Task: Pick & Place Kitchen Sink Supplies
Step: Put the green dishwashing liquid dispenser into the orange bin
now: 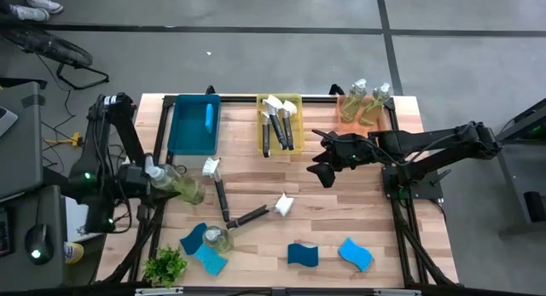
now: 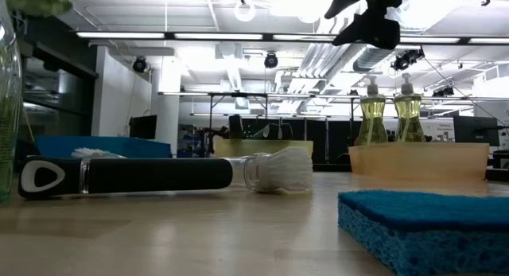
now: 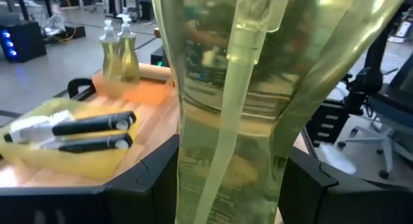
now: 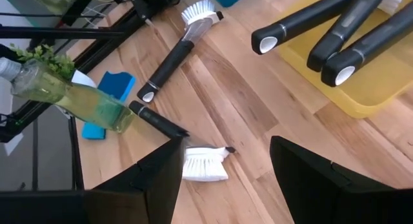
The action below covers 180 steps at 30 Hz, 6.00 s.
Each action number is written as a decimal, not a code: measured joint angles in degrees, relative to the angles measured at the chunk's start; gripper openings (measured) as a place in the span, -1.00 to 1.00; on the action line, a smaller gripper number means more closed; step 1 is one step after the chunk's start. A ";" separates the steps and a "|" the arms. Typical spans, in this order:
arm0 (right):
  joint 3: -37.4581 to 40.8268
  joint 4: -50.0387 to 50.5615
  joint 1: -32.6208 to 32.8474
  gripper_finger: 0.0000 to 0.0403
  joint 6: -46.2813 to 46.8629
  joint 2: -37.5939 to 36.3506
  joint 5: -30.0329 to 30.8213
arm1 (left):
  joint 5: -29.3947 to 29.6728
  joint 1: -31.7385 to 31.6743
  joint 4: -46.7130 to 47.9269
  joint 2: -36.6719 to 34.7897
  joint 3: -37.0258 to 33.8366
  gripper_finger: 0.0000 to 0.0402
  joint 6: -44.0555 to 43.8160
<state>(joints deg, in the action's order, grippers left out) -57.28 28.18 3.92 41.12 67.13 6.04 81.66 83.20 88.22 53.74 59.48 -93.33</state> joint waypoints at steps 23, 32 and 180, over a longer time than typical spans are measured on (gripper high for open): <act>0.00 -21.03 -0.01 0.11 -19.93 0.00 1.54 | 1.71 0.02 -1.85 -2.39 26.38 -0.07 35.13; 0.00 -23.10 -0.15 0.11 -23.52 0.00 1.29 | 1.20 0.07 -2.80 -2.60 38.26 -0.07 45.19; -6.86 -27.89 -6.97 0.53 -34.72 0.40 -10.32 | -84.32 -85.81 -87.99 34.14 16.74 -0.07 82.94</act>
<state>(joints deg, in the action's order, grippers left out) -64.14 0.30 -3.05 6.39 67.53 -4.27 -2.66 -2.61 0.23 87.88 76.23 -10.39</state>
